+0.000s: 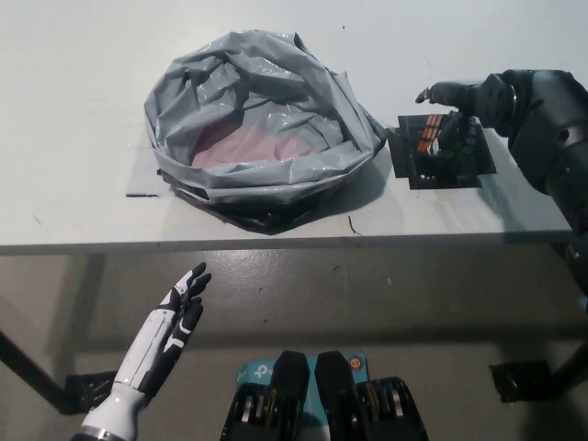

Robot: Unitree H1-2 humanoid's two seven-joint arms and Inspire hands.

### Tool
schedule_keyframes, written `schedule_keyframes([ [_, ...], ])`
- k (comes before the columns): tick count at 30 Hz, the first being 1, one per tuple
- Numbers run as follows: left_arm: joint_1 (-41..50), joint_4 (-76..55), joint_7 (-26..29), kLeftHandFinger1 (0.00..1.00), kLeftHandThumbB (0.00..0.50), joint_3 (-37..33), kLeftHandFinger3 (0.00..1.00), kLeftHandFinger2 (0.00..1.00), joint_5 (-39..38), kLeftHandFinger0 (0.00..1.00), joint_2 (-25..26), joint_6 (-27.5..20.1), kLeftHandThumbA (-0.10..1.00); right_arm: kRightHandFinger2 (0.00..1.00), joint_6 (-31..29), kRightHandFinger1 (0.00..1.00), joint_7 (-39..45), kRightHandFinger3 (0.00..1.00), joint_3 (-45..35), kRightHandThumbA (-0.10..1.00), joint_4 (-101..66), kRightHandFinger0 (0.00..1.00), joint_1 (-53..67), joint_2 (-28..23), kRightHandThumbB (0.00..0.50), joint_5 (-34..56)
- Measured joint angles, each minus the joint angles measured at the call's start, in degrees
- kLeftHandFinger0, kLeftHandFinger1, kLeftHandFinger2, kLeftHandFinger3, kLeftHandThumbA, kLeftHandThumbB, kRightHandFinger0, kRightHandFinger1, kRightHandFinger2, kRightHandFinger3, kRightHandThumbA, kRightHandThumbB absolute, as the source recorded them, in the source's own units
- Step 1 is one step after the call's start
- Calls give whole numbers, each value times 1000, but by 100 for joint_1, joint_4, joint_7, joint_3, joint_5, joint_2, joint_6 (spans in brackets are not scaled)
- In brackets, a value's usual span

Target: Use the right hand to pick up a rubix's cube and place it into a plastic bag and lift the bag

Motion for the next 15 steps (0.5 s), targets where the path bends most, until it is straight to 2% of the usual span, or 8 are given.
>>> schedule_keyframes([
  [5, 1, 0, 0, 1000, 127, 0, 1000, 1000, 0, 1000, 0, 0, 1000, 1000, 64, 1000, -4, 1000, 47, 679, 37, 1000, 0, 12, 500, -37],
  [11, 0, 0, 0, 1000, 125, -1, 1000, 1000, 0, 1000, 0, 0, 995, 1000, 119, 1000, -4, 1000, 109, 655, 69, 1000, 7, 11, 500, -82],
  [15, -3, -1, 0, 1000, 147, 0, 1000, 1000, 0, 1000, 0, -2, 983, 1000, 157, 1000, -4, 1000, 179, 613, 81, 1000, 47, 5, 500, -148],
])
